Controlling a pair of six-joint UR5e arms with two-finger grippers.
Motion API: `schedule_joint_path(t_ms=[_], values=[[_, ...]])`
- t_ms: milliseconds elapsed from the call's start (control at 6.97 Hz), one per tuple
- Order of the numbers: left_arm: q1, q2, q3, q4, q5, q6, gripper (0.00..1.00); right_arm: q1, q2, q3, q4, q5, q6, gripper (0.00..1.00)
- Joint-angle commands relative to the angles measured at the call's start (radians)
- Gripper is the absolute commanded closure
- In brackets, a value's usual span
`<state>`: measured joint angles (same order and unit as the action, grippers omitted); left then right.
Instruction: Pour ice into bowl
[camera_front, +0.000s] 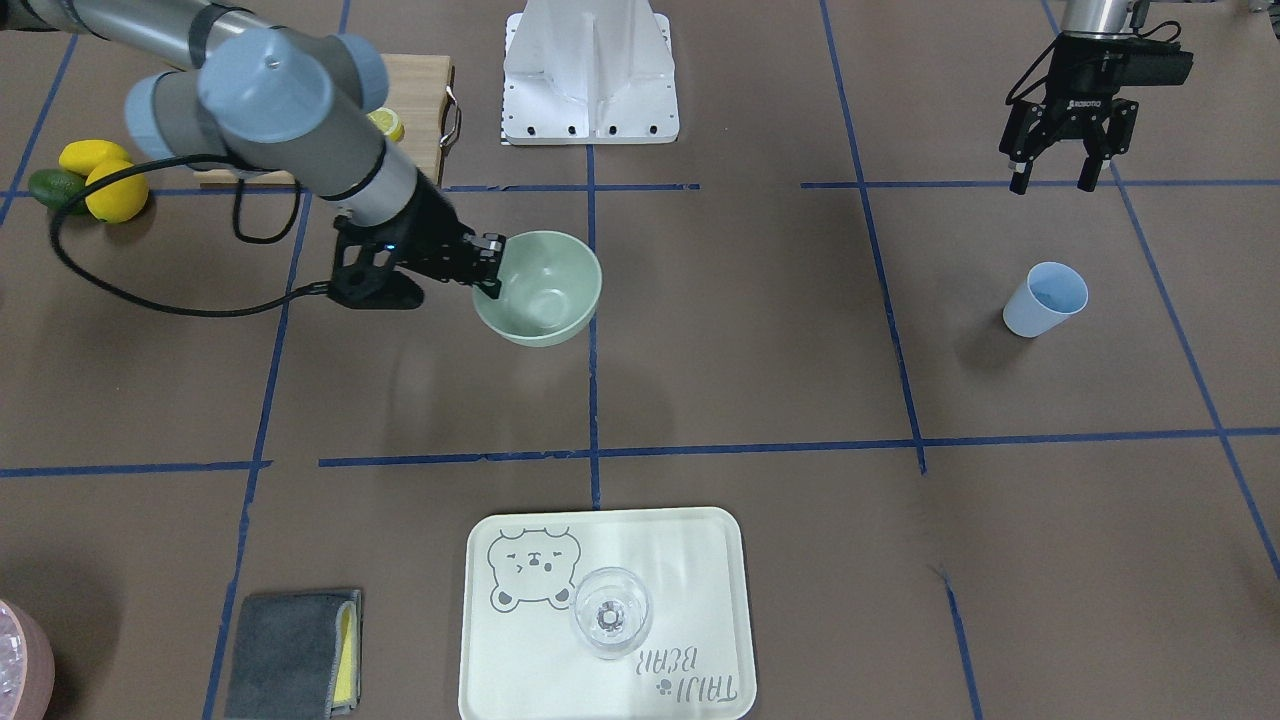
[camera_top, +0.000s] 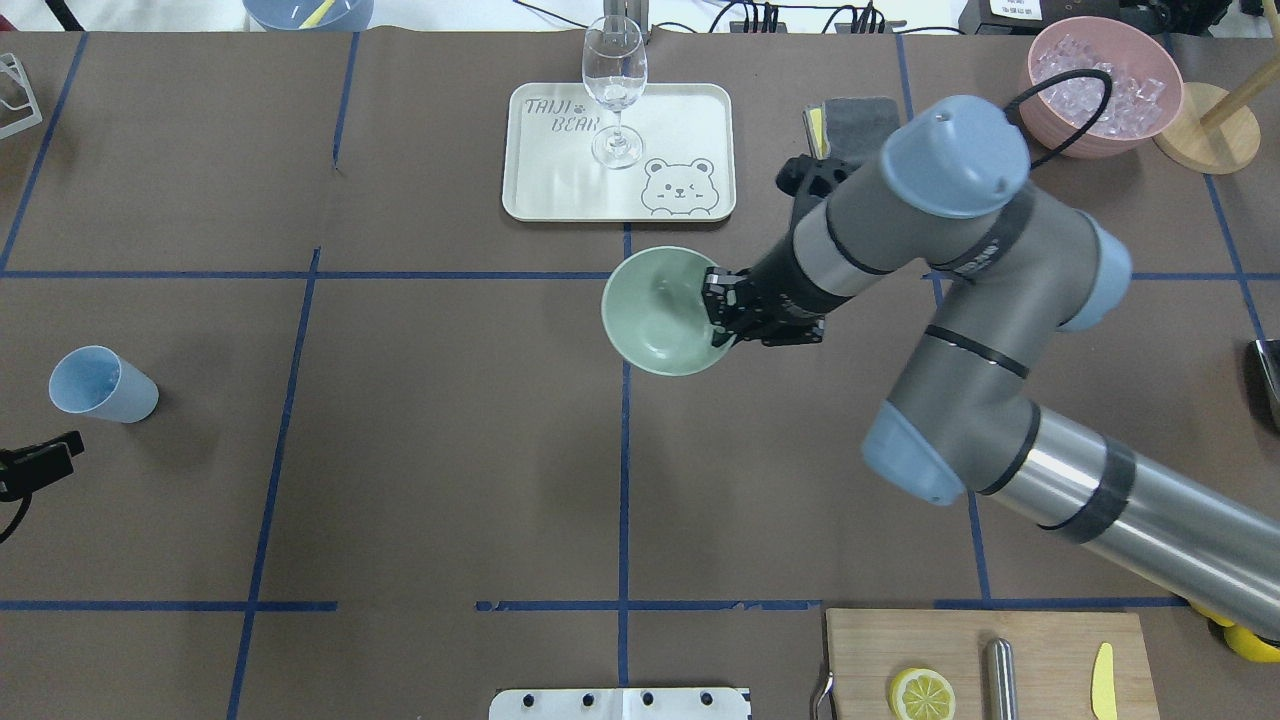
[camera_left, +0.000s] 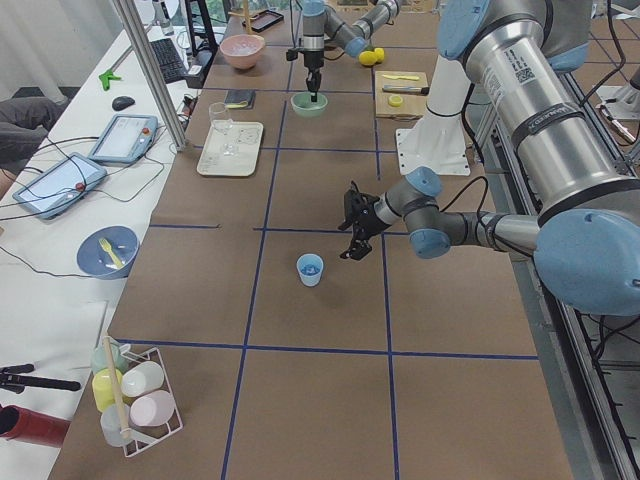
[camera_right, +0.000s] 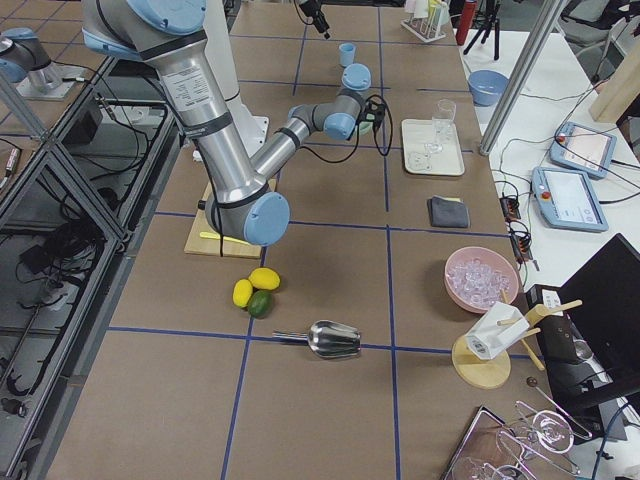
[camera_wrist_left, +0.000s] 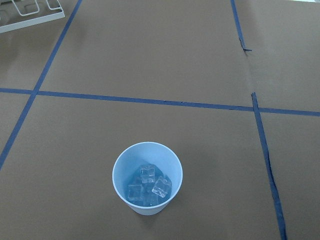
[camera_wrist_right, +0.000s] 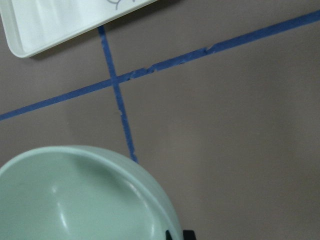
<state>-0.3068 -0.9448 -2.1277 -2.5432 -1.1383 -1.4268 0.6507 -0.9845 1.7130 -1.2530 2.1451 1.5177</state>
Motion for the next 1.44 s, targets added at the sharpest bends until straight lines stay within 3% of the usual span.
schedule_joint_path(t_ms=[0,431,1005,1292], values=[[0.098,-0.069,0.128,0.000,0.171,-0.090,0.01,-0.116,0.195,-0.154,-0.042,-0.123,0.087,1.00],[0.106,-0.156,0.241,-0.002,0.348,-0.092,0.01,-0.177,0.404,-0.444,-0.030,-0.160,0.117,1.00],[0.112,-0.245,0.354,-0.006,0.402,-0.092,0.01,-0.236,0.418,-0.474,-0.029,-0.165,0.117,1.00],[0.112,-0.287,0.411,-0.008,0.445,-0.089,0.01,-0.238,0.437,-0.512,-0.028,-0.212,0.117,1.00]])
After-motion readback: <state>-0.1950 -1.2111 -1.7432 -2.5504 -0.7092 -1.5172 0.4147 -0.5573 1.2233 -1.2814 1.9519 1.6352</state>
